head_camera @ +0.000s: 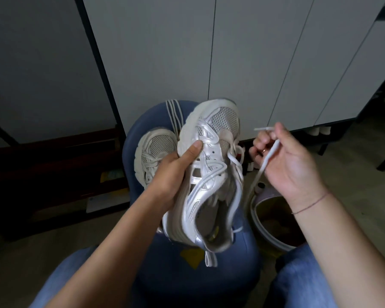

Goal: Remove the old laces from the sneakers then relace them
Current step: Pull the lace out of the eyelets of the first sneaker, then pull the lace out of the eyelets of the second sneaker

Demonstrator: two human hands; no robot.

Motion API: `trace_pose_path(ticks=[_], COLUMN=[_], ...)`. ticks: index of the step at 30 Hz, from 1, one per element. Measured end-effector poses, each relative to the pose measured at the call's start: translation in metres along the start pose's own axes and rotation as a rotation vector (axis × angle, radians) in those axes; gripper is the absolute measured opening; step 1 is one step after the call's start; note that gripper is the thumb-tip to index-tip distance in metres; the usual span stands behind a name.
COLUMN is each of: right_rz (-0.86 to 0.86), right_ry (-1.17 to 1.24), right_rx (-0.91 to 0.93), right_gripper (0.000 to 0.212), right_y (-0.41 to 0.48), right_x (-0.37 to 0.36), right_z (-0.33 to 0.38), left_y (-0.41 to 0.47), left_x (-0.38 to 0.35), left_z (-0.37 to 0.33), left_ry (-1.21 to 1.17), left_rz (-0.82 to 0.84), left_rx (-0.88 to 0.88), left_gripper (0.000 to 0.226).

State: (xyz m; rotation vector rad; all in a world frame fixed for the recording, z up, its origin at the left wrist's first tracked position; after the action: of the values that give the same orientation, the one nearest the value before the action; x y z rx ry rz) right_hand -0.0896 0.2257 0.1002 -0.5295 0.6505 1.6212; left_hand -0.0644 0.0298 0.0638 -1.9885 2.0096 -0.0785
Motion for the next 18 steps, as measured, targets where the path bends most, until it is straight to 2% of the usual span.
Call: trace_pose_path(ticks=[2, 4, 8, 12, 16, 18], right_rz=[-0.115, -0.142, -0.055, 0.063, 0.14, 0.115], right_ry=[-0.152, -0.311, -0.511, -0.724, -0.746, -0.607], right_rx=[-0.025, -0.039, -0.012, 0.093, 0.134, 0.117], right_gripper=[0.022, 0.02, 0.017, 0.018, 0.018, 0.021], right_y=[0.002, 0.003, -0.003, -0.007, -0.007, -0.005], right_x=[0.014, 0.02, 0.004, -0.011, -0.016, -0.015], right_z=[-0.011, -0.023, -0.037, -0.041, -0.042, -0.039], left_y=[0.002, 0.006, 0.012, 0.012, 0.01, 0.01], left_x=[0.005, 0.012, 0.021, 0.026, 0.026, 0.025], left_z=[-0.002, -0.002, -0.003, -0.004, -0.006, -0.007], left_ry=[-0.034, -0.083, -0.143, -0.053, -0.032, -0.04], left_rz=[0.005, 0.023, 0.12, 0.109, 0.11, 0.104], left_rx=[0.013, 0.03, 0.053, 0.048, 0.03, 0.034], left_gripper=[0.058, 0.061, 0.062, 0.061, 0.066, 0.065])
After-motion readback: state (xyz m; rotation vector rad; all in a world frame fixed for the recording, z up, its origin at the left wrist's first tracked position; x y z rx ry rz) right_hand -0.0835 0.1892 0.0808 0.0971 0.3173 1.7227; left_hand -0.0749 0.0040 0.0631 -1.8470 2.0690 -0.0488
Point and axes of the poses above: each hand's wrist, its own y-axis towards the middle knuckle, its own x-axis out of the back of the hand, z = x × y, the point moved 5 cm from there along y, towards the middle knuckle, and after that the axes turned 3 degrees about x, right-handed, at the moved point
